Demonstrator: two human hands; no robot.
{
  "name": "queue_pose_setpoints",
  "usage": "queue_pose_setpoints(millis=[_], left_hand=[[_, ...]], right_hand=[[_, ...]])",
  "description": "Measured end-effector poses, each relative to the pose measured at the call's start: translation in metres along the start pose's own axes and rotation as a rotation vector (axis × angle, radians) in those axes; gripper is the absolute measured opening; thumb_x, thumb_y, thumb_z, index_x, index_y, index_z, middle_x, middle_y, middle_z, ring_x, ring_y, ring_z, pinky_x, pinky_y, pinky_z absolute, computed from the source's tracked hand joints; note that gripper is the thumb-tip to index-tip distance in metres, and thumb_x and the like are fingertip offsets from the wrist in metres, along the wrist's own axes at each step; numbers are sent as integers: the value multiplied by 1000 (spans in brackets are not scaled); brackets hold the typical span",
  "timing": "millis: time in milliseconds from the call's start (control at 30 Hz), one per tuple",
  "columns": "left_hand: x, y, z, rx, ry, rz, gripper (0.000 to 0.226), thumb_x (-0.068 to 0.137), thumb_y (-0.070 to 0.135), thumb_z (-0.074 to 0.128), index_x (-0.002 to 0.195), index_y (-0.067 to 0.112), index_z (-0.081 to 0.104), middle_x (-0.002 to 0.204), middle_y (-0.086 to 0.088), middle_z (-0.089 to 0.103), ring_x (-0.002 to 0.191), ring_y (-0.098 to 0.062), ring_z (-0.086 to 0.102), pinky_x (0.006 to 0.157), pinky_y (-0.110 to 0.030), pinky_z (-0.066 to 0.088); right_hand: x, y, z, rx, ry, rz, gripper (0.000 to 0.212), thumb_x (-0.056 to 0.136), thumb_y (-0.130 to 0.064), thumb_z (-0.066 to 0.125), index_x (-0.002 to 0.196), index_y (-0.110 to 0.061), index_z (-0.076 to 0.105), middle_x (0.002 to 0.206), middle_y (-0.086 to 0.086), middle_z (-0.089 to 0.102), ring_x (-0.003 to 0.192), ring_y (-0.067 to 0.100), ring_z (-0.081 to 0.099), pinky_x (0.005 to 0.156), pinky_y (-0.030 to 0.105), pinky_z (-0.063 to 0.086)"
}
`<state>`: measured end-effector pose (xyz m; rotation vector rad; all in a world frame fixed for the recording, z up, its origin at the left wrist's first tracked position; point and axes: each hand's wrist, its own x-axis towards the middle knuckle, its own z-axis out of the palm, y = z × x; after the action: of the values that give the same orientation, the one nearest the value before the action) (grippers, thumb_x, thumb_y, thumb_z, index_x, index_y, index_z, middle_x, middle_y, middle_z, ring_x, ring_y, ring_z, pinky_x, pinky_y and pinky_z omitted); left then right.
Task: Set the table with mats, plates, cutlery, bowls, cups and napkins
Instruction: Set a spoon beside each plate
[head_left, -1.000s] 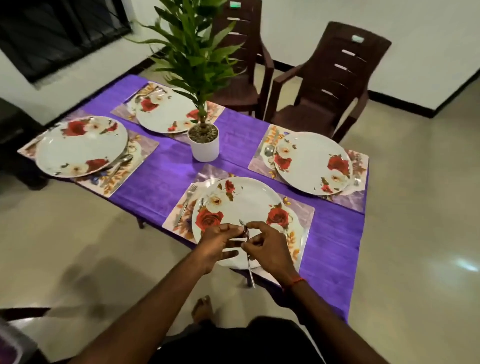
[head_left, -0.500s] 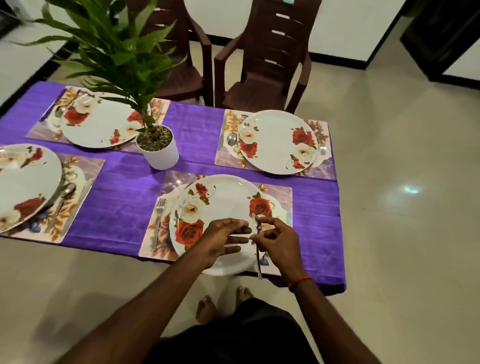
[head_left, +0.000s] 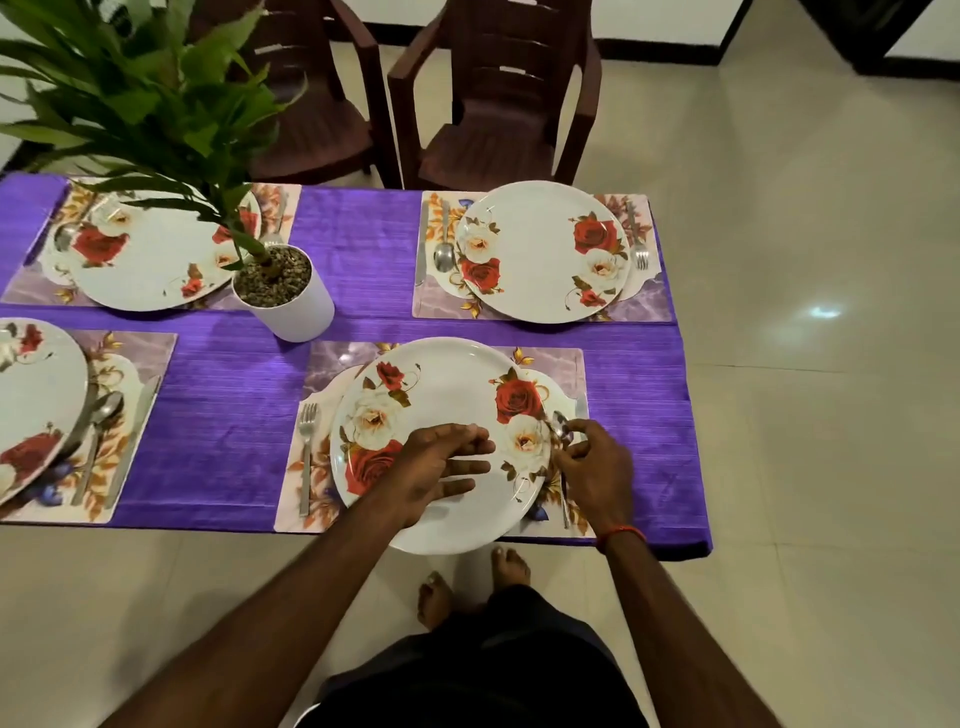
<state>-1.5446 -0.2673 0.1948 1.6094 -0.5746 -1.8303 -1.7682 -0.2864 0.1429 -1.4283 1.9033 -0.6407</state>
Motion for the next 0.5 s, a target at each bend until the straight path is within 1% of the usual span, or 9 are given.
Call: queue_pose_setpoints(millis=[67,100,133,200,300,400,500], left_hand=[[1,-2,-2,0,6,-7,27,102,31,58,116,12,71,110,-4,77,103,-25,74,97,-47,55],[2,-3,-3,-2,9,-12,27,102,31,58,116,12,71,110,-5,77,103,-25,74,97,-47,55],[2,-4,-3,-6,11,-17,27,102,31,59,117,11,71,110,-5,77,103,-26,74,97,-47,55],[3,-5,-4,-11,14,-24,27,102,30,59,116,10,71,109,-6,77,103,-27,74,97,-48,54],[5,-6,-4,-15,18,-29,27,102,29,59,115,10,71,109,-6,77,102,-27,74,97,-48,54],[6,-6,-4,-9,17,-30,27,102,29,59,116,10,71,109,-6,77,102,-27,74,98,-49,55],[8,-6,-5,-8,19,-28,27,101,29,59,117,9,71,109,-6,77,103,-27,74,99,-50,55]], right_hand=[[3,5,4,-26,6,0,33,87,-21,77,119,-19,67,85,1,74,68,6,65,61,16,50],[5,7,6,-37,6,-1,32,88,-23,77,118,-20,66,85,1,74,68,6,65,61,15,48],[6,8,7,-47,7,-7,31,88,-25,76,117,-21,66,84,0,73,69,7,65,62,17,51],[9,11,11,-61,15,-18,28,89,-26,75,114,-24,64,82,-2,71,72,11,68,66,28,58],[14,15,15,-90,26,-49,22,92,-25,71,110,-28,60,82,0,71,73,15,68,66,37,61],[16,17,18,-162,11,-95,21,95,-29,67,113,-28,56,88,2,71,76,19,68,65,42,62],[18,18,18,-182,-5,-103,21,96,-30,65,115,-26,56,90,2,71,78,18,68,67,41,62]])
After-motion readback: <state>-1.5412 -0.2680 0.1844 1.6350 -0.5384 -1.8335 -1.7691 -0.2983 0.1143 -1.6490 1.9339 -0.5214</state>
